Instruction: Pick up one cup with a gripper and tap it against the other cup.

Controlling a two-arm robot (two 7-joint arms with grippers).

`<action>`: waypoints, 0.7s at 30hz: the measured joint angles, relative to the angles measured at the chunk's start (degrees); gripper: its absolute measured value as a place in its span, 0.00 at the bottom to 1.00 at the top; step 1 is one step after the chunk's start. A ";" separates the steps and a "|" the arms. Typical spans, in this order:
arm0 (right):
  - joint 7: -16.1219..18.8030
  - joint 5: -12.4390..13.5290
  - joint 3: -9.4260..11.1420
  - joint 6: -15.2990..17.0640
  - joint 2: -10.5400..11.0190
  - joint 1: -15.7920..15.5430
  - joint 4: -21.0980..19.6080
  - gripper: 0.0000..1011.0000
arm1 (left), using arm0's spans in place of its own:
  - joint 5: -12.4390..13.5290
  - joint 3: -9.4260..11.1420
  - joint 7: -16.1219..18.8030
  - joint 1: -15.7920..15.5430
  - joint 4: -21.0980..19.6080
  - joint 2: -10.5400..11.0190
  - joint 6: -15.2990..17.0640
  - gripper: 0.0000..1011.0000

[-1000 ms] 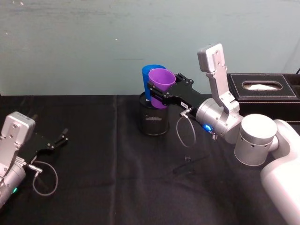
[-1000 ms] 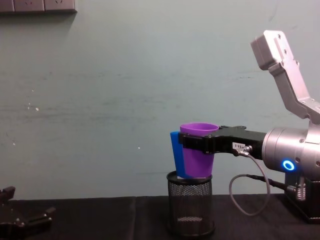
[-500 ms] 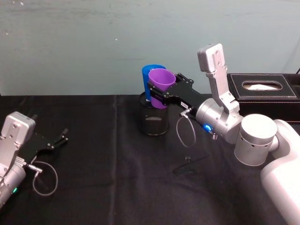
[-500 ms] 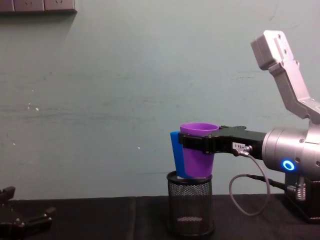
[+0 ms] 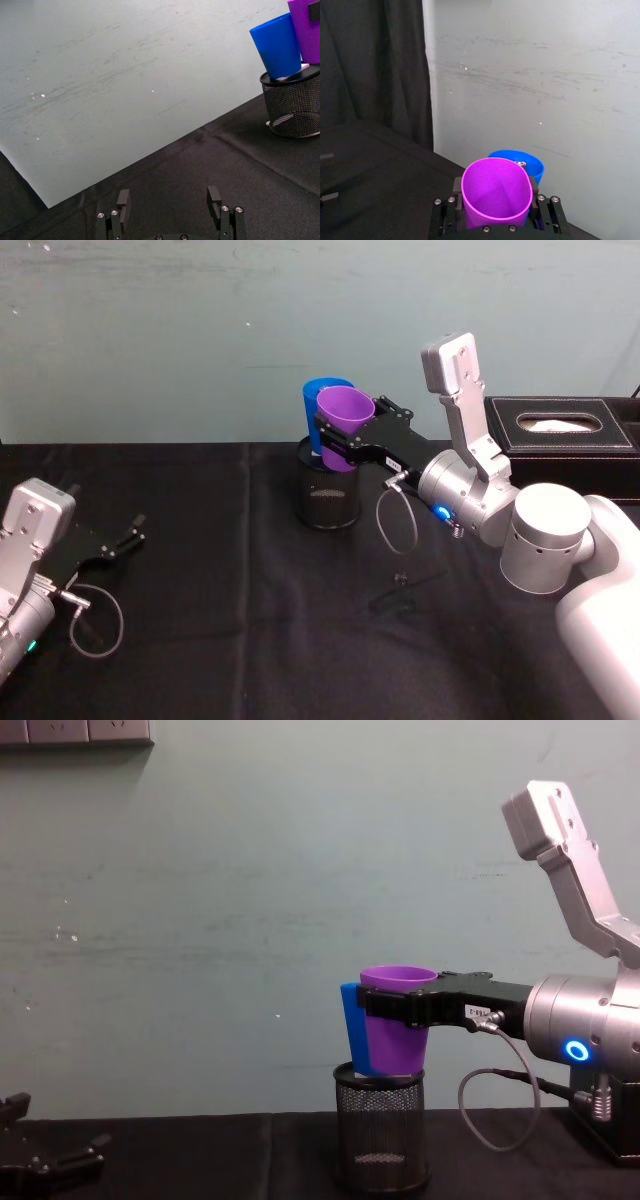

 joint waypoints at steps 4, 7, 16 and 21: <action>0.00 0.00 0.00 0.00 0.00 0.00 0.00 0.72 | 0.00 0.00 0.00 0.00 0.00 0.00 0.00 0.99; 0.00 0.00 0.00 0.00 0.00 0.00 0.00 0.72 | 0.00 0.01 0.00 0.00 0.00 0.00 0.00 0.99; 0.00 0.00 0.00 0.00 0.00 0.00 0.00 0.72 | 0.00 0.00 0.00 0.00 0.00 0.00 0.00 0.99; 0.00 0.00 0.00 0.00 0.00 0.00 0.00 0.72 | 0.00 0.00 0.00 0.00 0.00 0.00 0.00 0.99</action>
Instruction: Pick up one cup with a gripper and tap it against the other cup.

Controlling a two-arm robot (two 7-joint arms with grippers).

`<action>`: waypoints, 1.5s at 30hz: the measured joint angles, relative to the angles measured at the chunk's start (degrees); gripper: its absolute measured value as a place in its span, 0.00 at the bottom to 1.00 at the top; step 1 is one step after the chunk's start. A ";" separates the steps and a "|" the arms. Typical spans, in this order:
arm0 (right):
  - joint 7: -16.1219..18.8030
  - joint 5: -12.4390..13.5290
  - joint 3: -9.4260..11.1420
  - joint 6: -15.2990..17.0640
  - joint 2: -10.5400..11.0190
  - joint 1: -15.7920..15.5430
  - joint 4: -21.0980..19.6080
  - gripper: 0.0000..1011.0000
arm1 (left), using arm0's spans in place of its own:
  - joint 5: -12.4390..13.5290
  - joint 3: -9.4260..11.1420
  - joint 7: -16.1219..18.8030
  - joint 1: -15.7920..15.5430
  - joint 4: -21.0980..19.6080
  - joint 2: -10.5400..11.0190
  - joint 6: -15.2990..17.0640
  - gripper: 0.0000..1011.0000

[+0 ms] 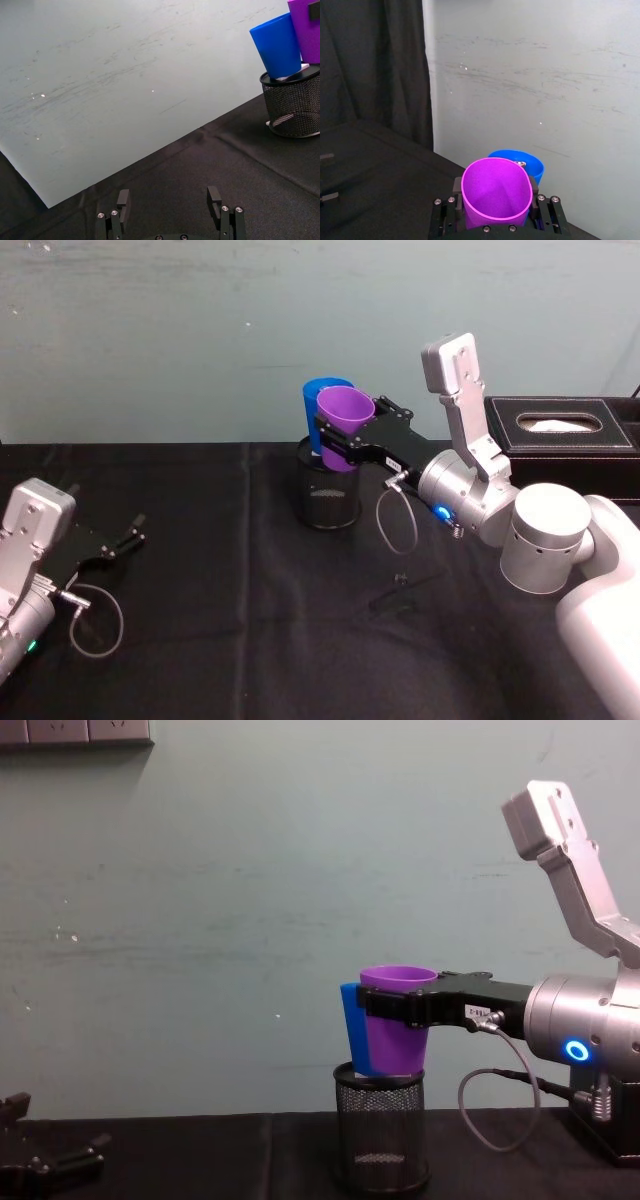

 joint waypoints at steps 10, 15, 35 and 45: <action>0.00 0.00 0.00 0.00 0.00 0.00 0.00 0.72 | 0.00 0.00 0.00 0.00 0.00 0.00 0.00 0.99; 0.00 0.00 0.00 0.00 0.00 0.00 0.00 0.72 | 0.00 0.00 0.00 0.00 0.00 0.00 0.00 0.99; 0.00 0.00 0.00 0.00 0.00 0.00 0.00 0.72 | 0.00 0.00 0.00 0.00 0.00 0.00 0.00 0.99; 0.00 0.00 0.00 0.00 0.00 0.00 0.00 0.72 | 0.00 0.00 0.00 0.00 0.00 0.00 0.00 0.99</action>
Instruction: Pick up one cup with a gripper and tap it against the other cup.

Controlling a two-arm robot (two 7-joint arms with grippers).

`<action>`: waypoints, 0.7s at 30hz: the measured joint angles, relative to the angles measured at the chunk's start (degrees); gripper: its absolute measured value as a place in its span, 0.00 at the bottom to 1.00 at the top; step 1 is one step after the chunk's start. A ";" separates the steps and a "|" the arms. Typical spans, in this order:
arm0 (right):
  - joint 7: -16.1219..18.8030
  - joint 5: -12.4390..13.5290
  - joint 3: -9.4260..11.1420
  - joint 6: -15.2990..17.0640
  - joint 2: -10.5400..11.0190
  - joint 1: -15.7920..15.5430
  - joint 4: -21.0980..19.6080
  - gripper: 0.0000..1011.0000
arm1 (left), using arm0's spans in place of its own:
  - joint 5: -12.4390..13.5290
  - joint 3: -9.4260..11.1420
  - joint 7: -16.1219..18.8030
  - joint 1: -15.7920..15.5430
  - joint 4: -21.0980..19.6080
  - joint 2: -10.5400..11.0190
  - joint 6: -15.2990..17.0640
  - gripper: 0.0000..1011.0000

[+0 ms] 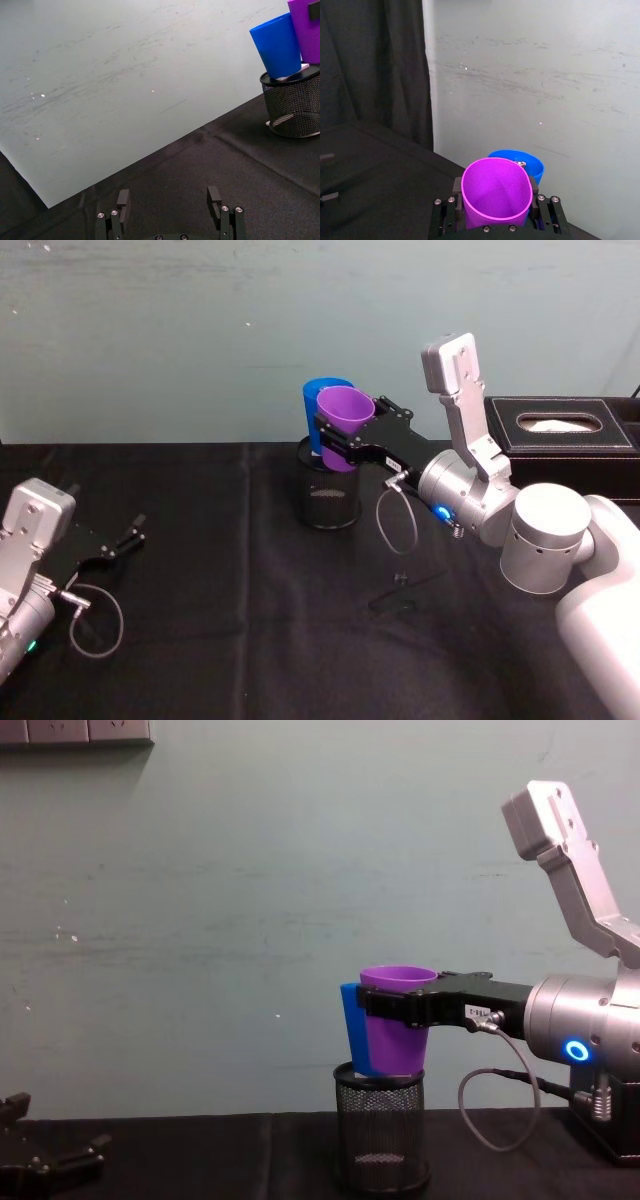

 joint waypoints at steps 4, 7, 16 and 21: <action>0.00 0.00 0.00 0.00 0.00 0.00 0.00 0.72 | 0.00 0.00 0.00 0.00 0.00 0.00 0.00 0.99; 0.00 0.00 0.00 0.00 0.00 0.00 0.00 0.72 | 0.00 0.00 0.00 0.00 0.00 0.00 0.00 0.99; 0.00 0.00 0.00 0.00 0.00 0.00 0.00 0.72 | 0.00 0.00 0.00 0.00 0.00 0.00 0.00 0.99; 0.00 0.00 0.00 0.00 0.00 0.00 0.00 0.72 | 0.00 0.00 0.00 0.00 0.00 0.00 0.00 0.99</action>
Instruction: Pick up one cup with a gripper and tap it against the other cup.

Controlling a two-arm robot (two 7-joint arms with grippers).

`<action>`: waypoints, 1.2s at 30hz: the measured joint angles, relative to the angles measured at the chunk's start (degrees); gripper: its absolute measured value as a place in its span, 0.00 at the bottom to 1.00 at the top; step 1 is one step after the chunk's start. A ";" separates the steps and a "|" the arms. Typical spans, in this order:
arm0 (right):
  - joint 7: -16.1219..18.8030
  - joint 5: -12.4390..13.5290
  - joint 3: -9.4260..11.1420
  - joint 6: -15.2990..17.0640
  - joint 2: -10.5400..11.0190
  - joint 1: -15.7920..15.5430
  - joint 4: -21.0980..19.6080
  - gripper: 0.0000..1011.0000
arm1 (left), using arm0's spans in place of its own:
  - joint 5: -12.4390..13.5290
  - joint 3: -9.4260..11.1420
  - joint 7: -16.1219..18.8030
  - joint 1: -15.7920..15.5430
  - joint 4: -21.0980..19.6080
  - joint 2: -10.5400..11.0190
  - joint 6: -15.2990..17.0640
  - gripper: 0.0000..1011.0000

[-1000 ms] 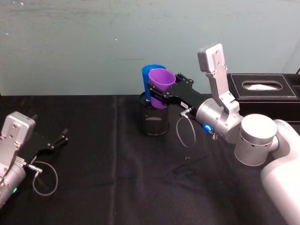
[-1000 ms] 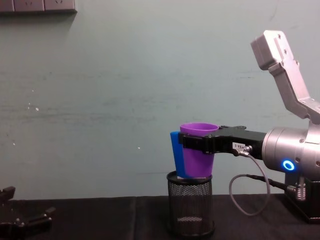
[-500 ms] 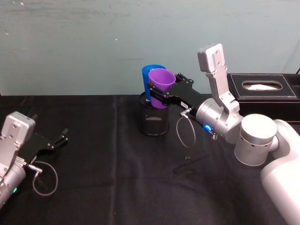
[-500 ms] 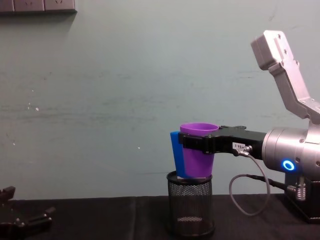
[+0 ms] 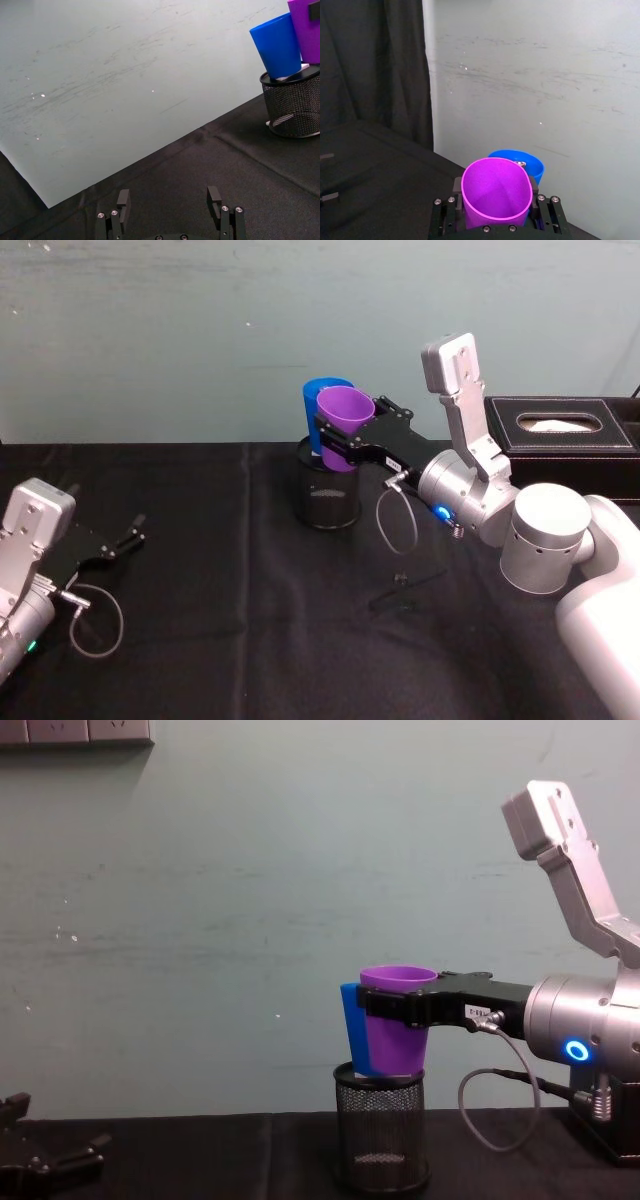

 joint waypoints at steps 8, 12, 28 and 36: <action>0.00 0.00 0.00 0.00 0.00 0.00 0.00 0.72 | 0.00 0.00 0.00 0.00 0.00 0.00 0.00 0.99; 0.00 0.00 0.00 0.00 0.00 0.00 0.00 0.72 | 0.00 0.00 0.00 0.00 0.00 0.00 0.00 0.99; 0.52 -0.31 -0.52 -0.11 0.45 -0.41 -0.92 0.72 | 0.00 0.00 0.00 0.00 0.00 0.00 0.00 0.99; 0.84 -0.24 -0.77 0.19 1.95 -3.99 -5.80 0.72 | 0.00 0.00 0.00 0.00 0.00 0.00 0.00 0.99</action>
